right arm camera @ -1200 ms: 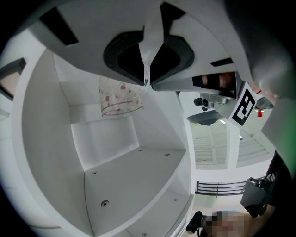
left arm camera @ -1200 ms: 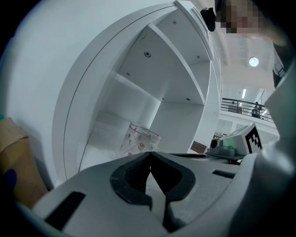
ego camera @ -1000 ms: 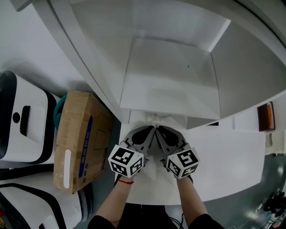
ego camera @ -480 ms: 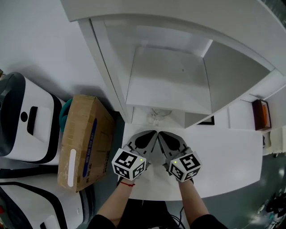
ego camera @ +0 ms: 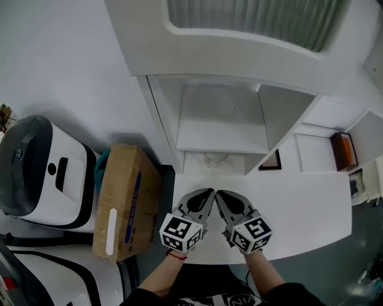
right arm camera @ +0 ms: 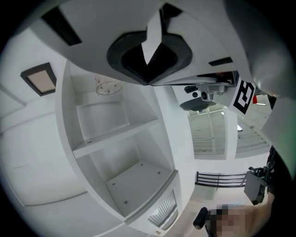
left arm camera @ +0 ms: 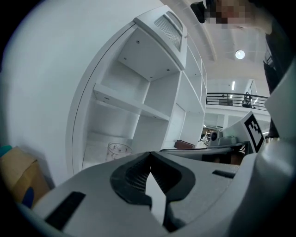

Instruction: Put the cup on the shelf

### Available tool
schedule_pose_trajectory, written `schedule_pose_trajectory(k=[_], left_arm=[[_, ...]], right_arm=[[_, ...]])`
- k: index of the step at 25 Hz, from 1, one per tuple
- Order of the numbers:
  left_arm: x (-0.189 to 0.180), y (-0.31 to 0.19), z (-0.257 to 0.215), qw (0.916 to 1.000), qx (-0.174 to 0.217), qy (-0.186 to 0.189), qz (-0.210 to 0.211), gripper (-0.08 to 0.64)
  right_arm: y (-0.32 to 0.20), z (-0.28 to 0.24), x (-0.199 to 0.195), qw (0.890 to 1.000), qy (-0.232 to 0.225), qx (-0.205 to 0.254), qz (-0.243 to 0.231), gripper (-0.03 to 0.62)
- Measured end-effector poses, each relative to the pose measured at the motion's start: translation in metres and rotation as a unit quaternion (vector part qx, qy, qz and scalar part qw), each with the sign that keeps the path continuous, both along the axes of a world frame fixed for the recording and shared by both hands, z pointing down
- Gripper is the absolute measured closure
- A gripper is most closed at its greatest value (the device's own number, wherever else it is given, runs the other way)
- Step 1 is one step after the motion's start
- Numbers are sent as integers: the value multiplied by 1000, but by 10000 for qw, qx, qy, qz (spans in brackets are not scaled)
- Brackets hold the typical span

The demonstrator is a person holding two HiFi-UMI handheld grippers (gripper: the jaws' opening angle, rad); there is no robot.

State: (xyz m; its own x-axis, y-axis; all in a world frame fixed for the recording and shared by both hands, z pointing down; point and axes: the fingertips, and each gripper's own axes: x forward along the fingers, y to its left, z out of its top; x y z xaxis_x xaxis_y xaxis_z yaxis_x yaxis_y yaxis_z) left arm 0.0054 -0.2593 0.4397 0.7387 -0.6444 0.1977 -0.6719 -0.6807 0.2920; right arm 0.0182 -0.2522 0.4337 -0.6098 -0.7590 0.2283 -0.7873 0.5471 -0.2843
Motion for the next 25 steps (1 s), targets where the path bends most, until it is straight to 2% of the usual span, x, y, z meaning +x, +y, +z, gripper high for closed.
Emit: schedule_pose_trajectory(k=[6, 13, 20, 25], left_arm=[[-4, 26, -28, 10000, 28, -22, 49, 552], [-12, 44, -55, 9999, 97, 77, -103, 552], [-15, 52, -72, 9994, 162, 253, -151, 552], [-15, 56, -84, 9992, 300, 222, -118, 552]], right_arm=[[26, -27, -4, 9999, -78, 4, -103, 589], [44, -55, -12, 9993, -74, 97, -357, 589], [52, -73, -15, 9990, -75, 199, -395, 589], [56, -84, -15, 9989, -77, 295, -349, 589]])
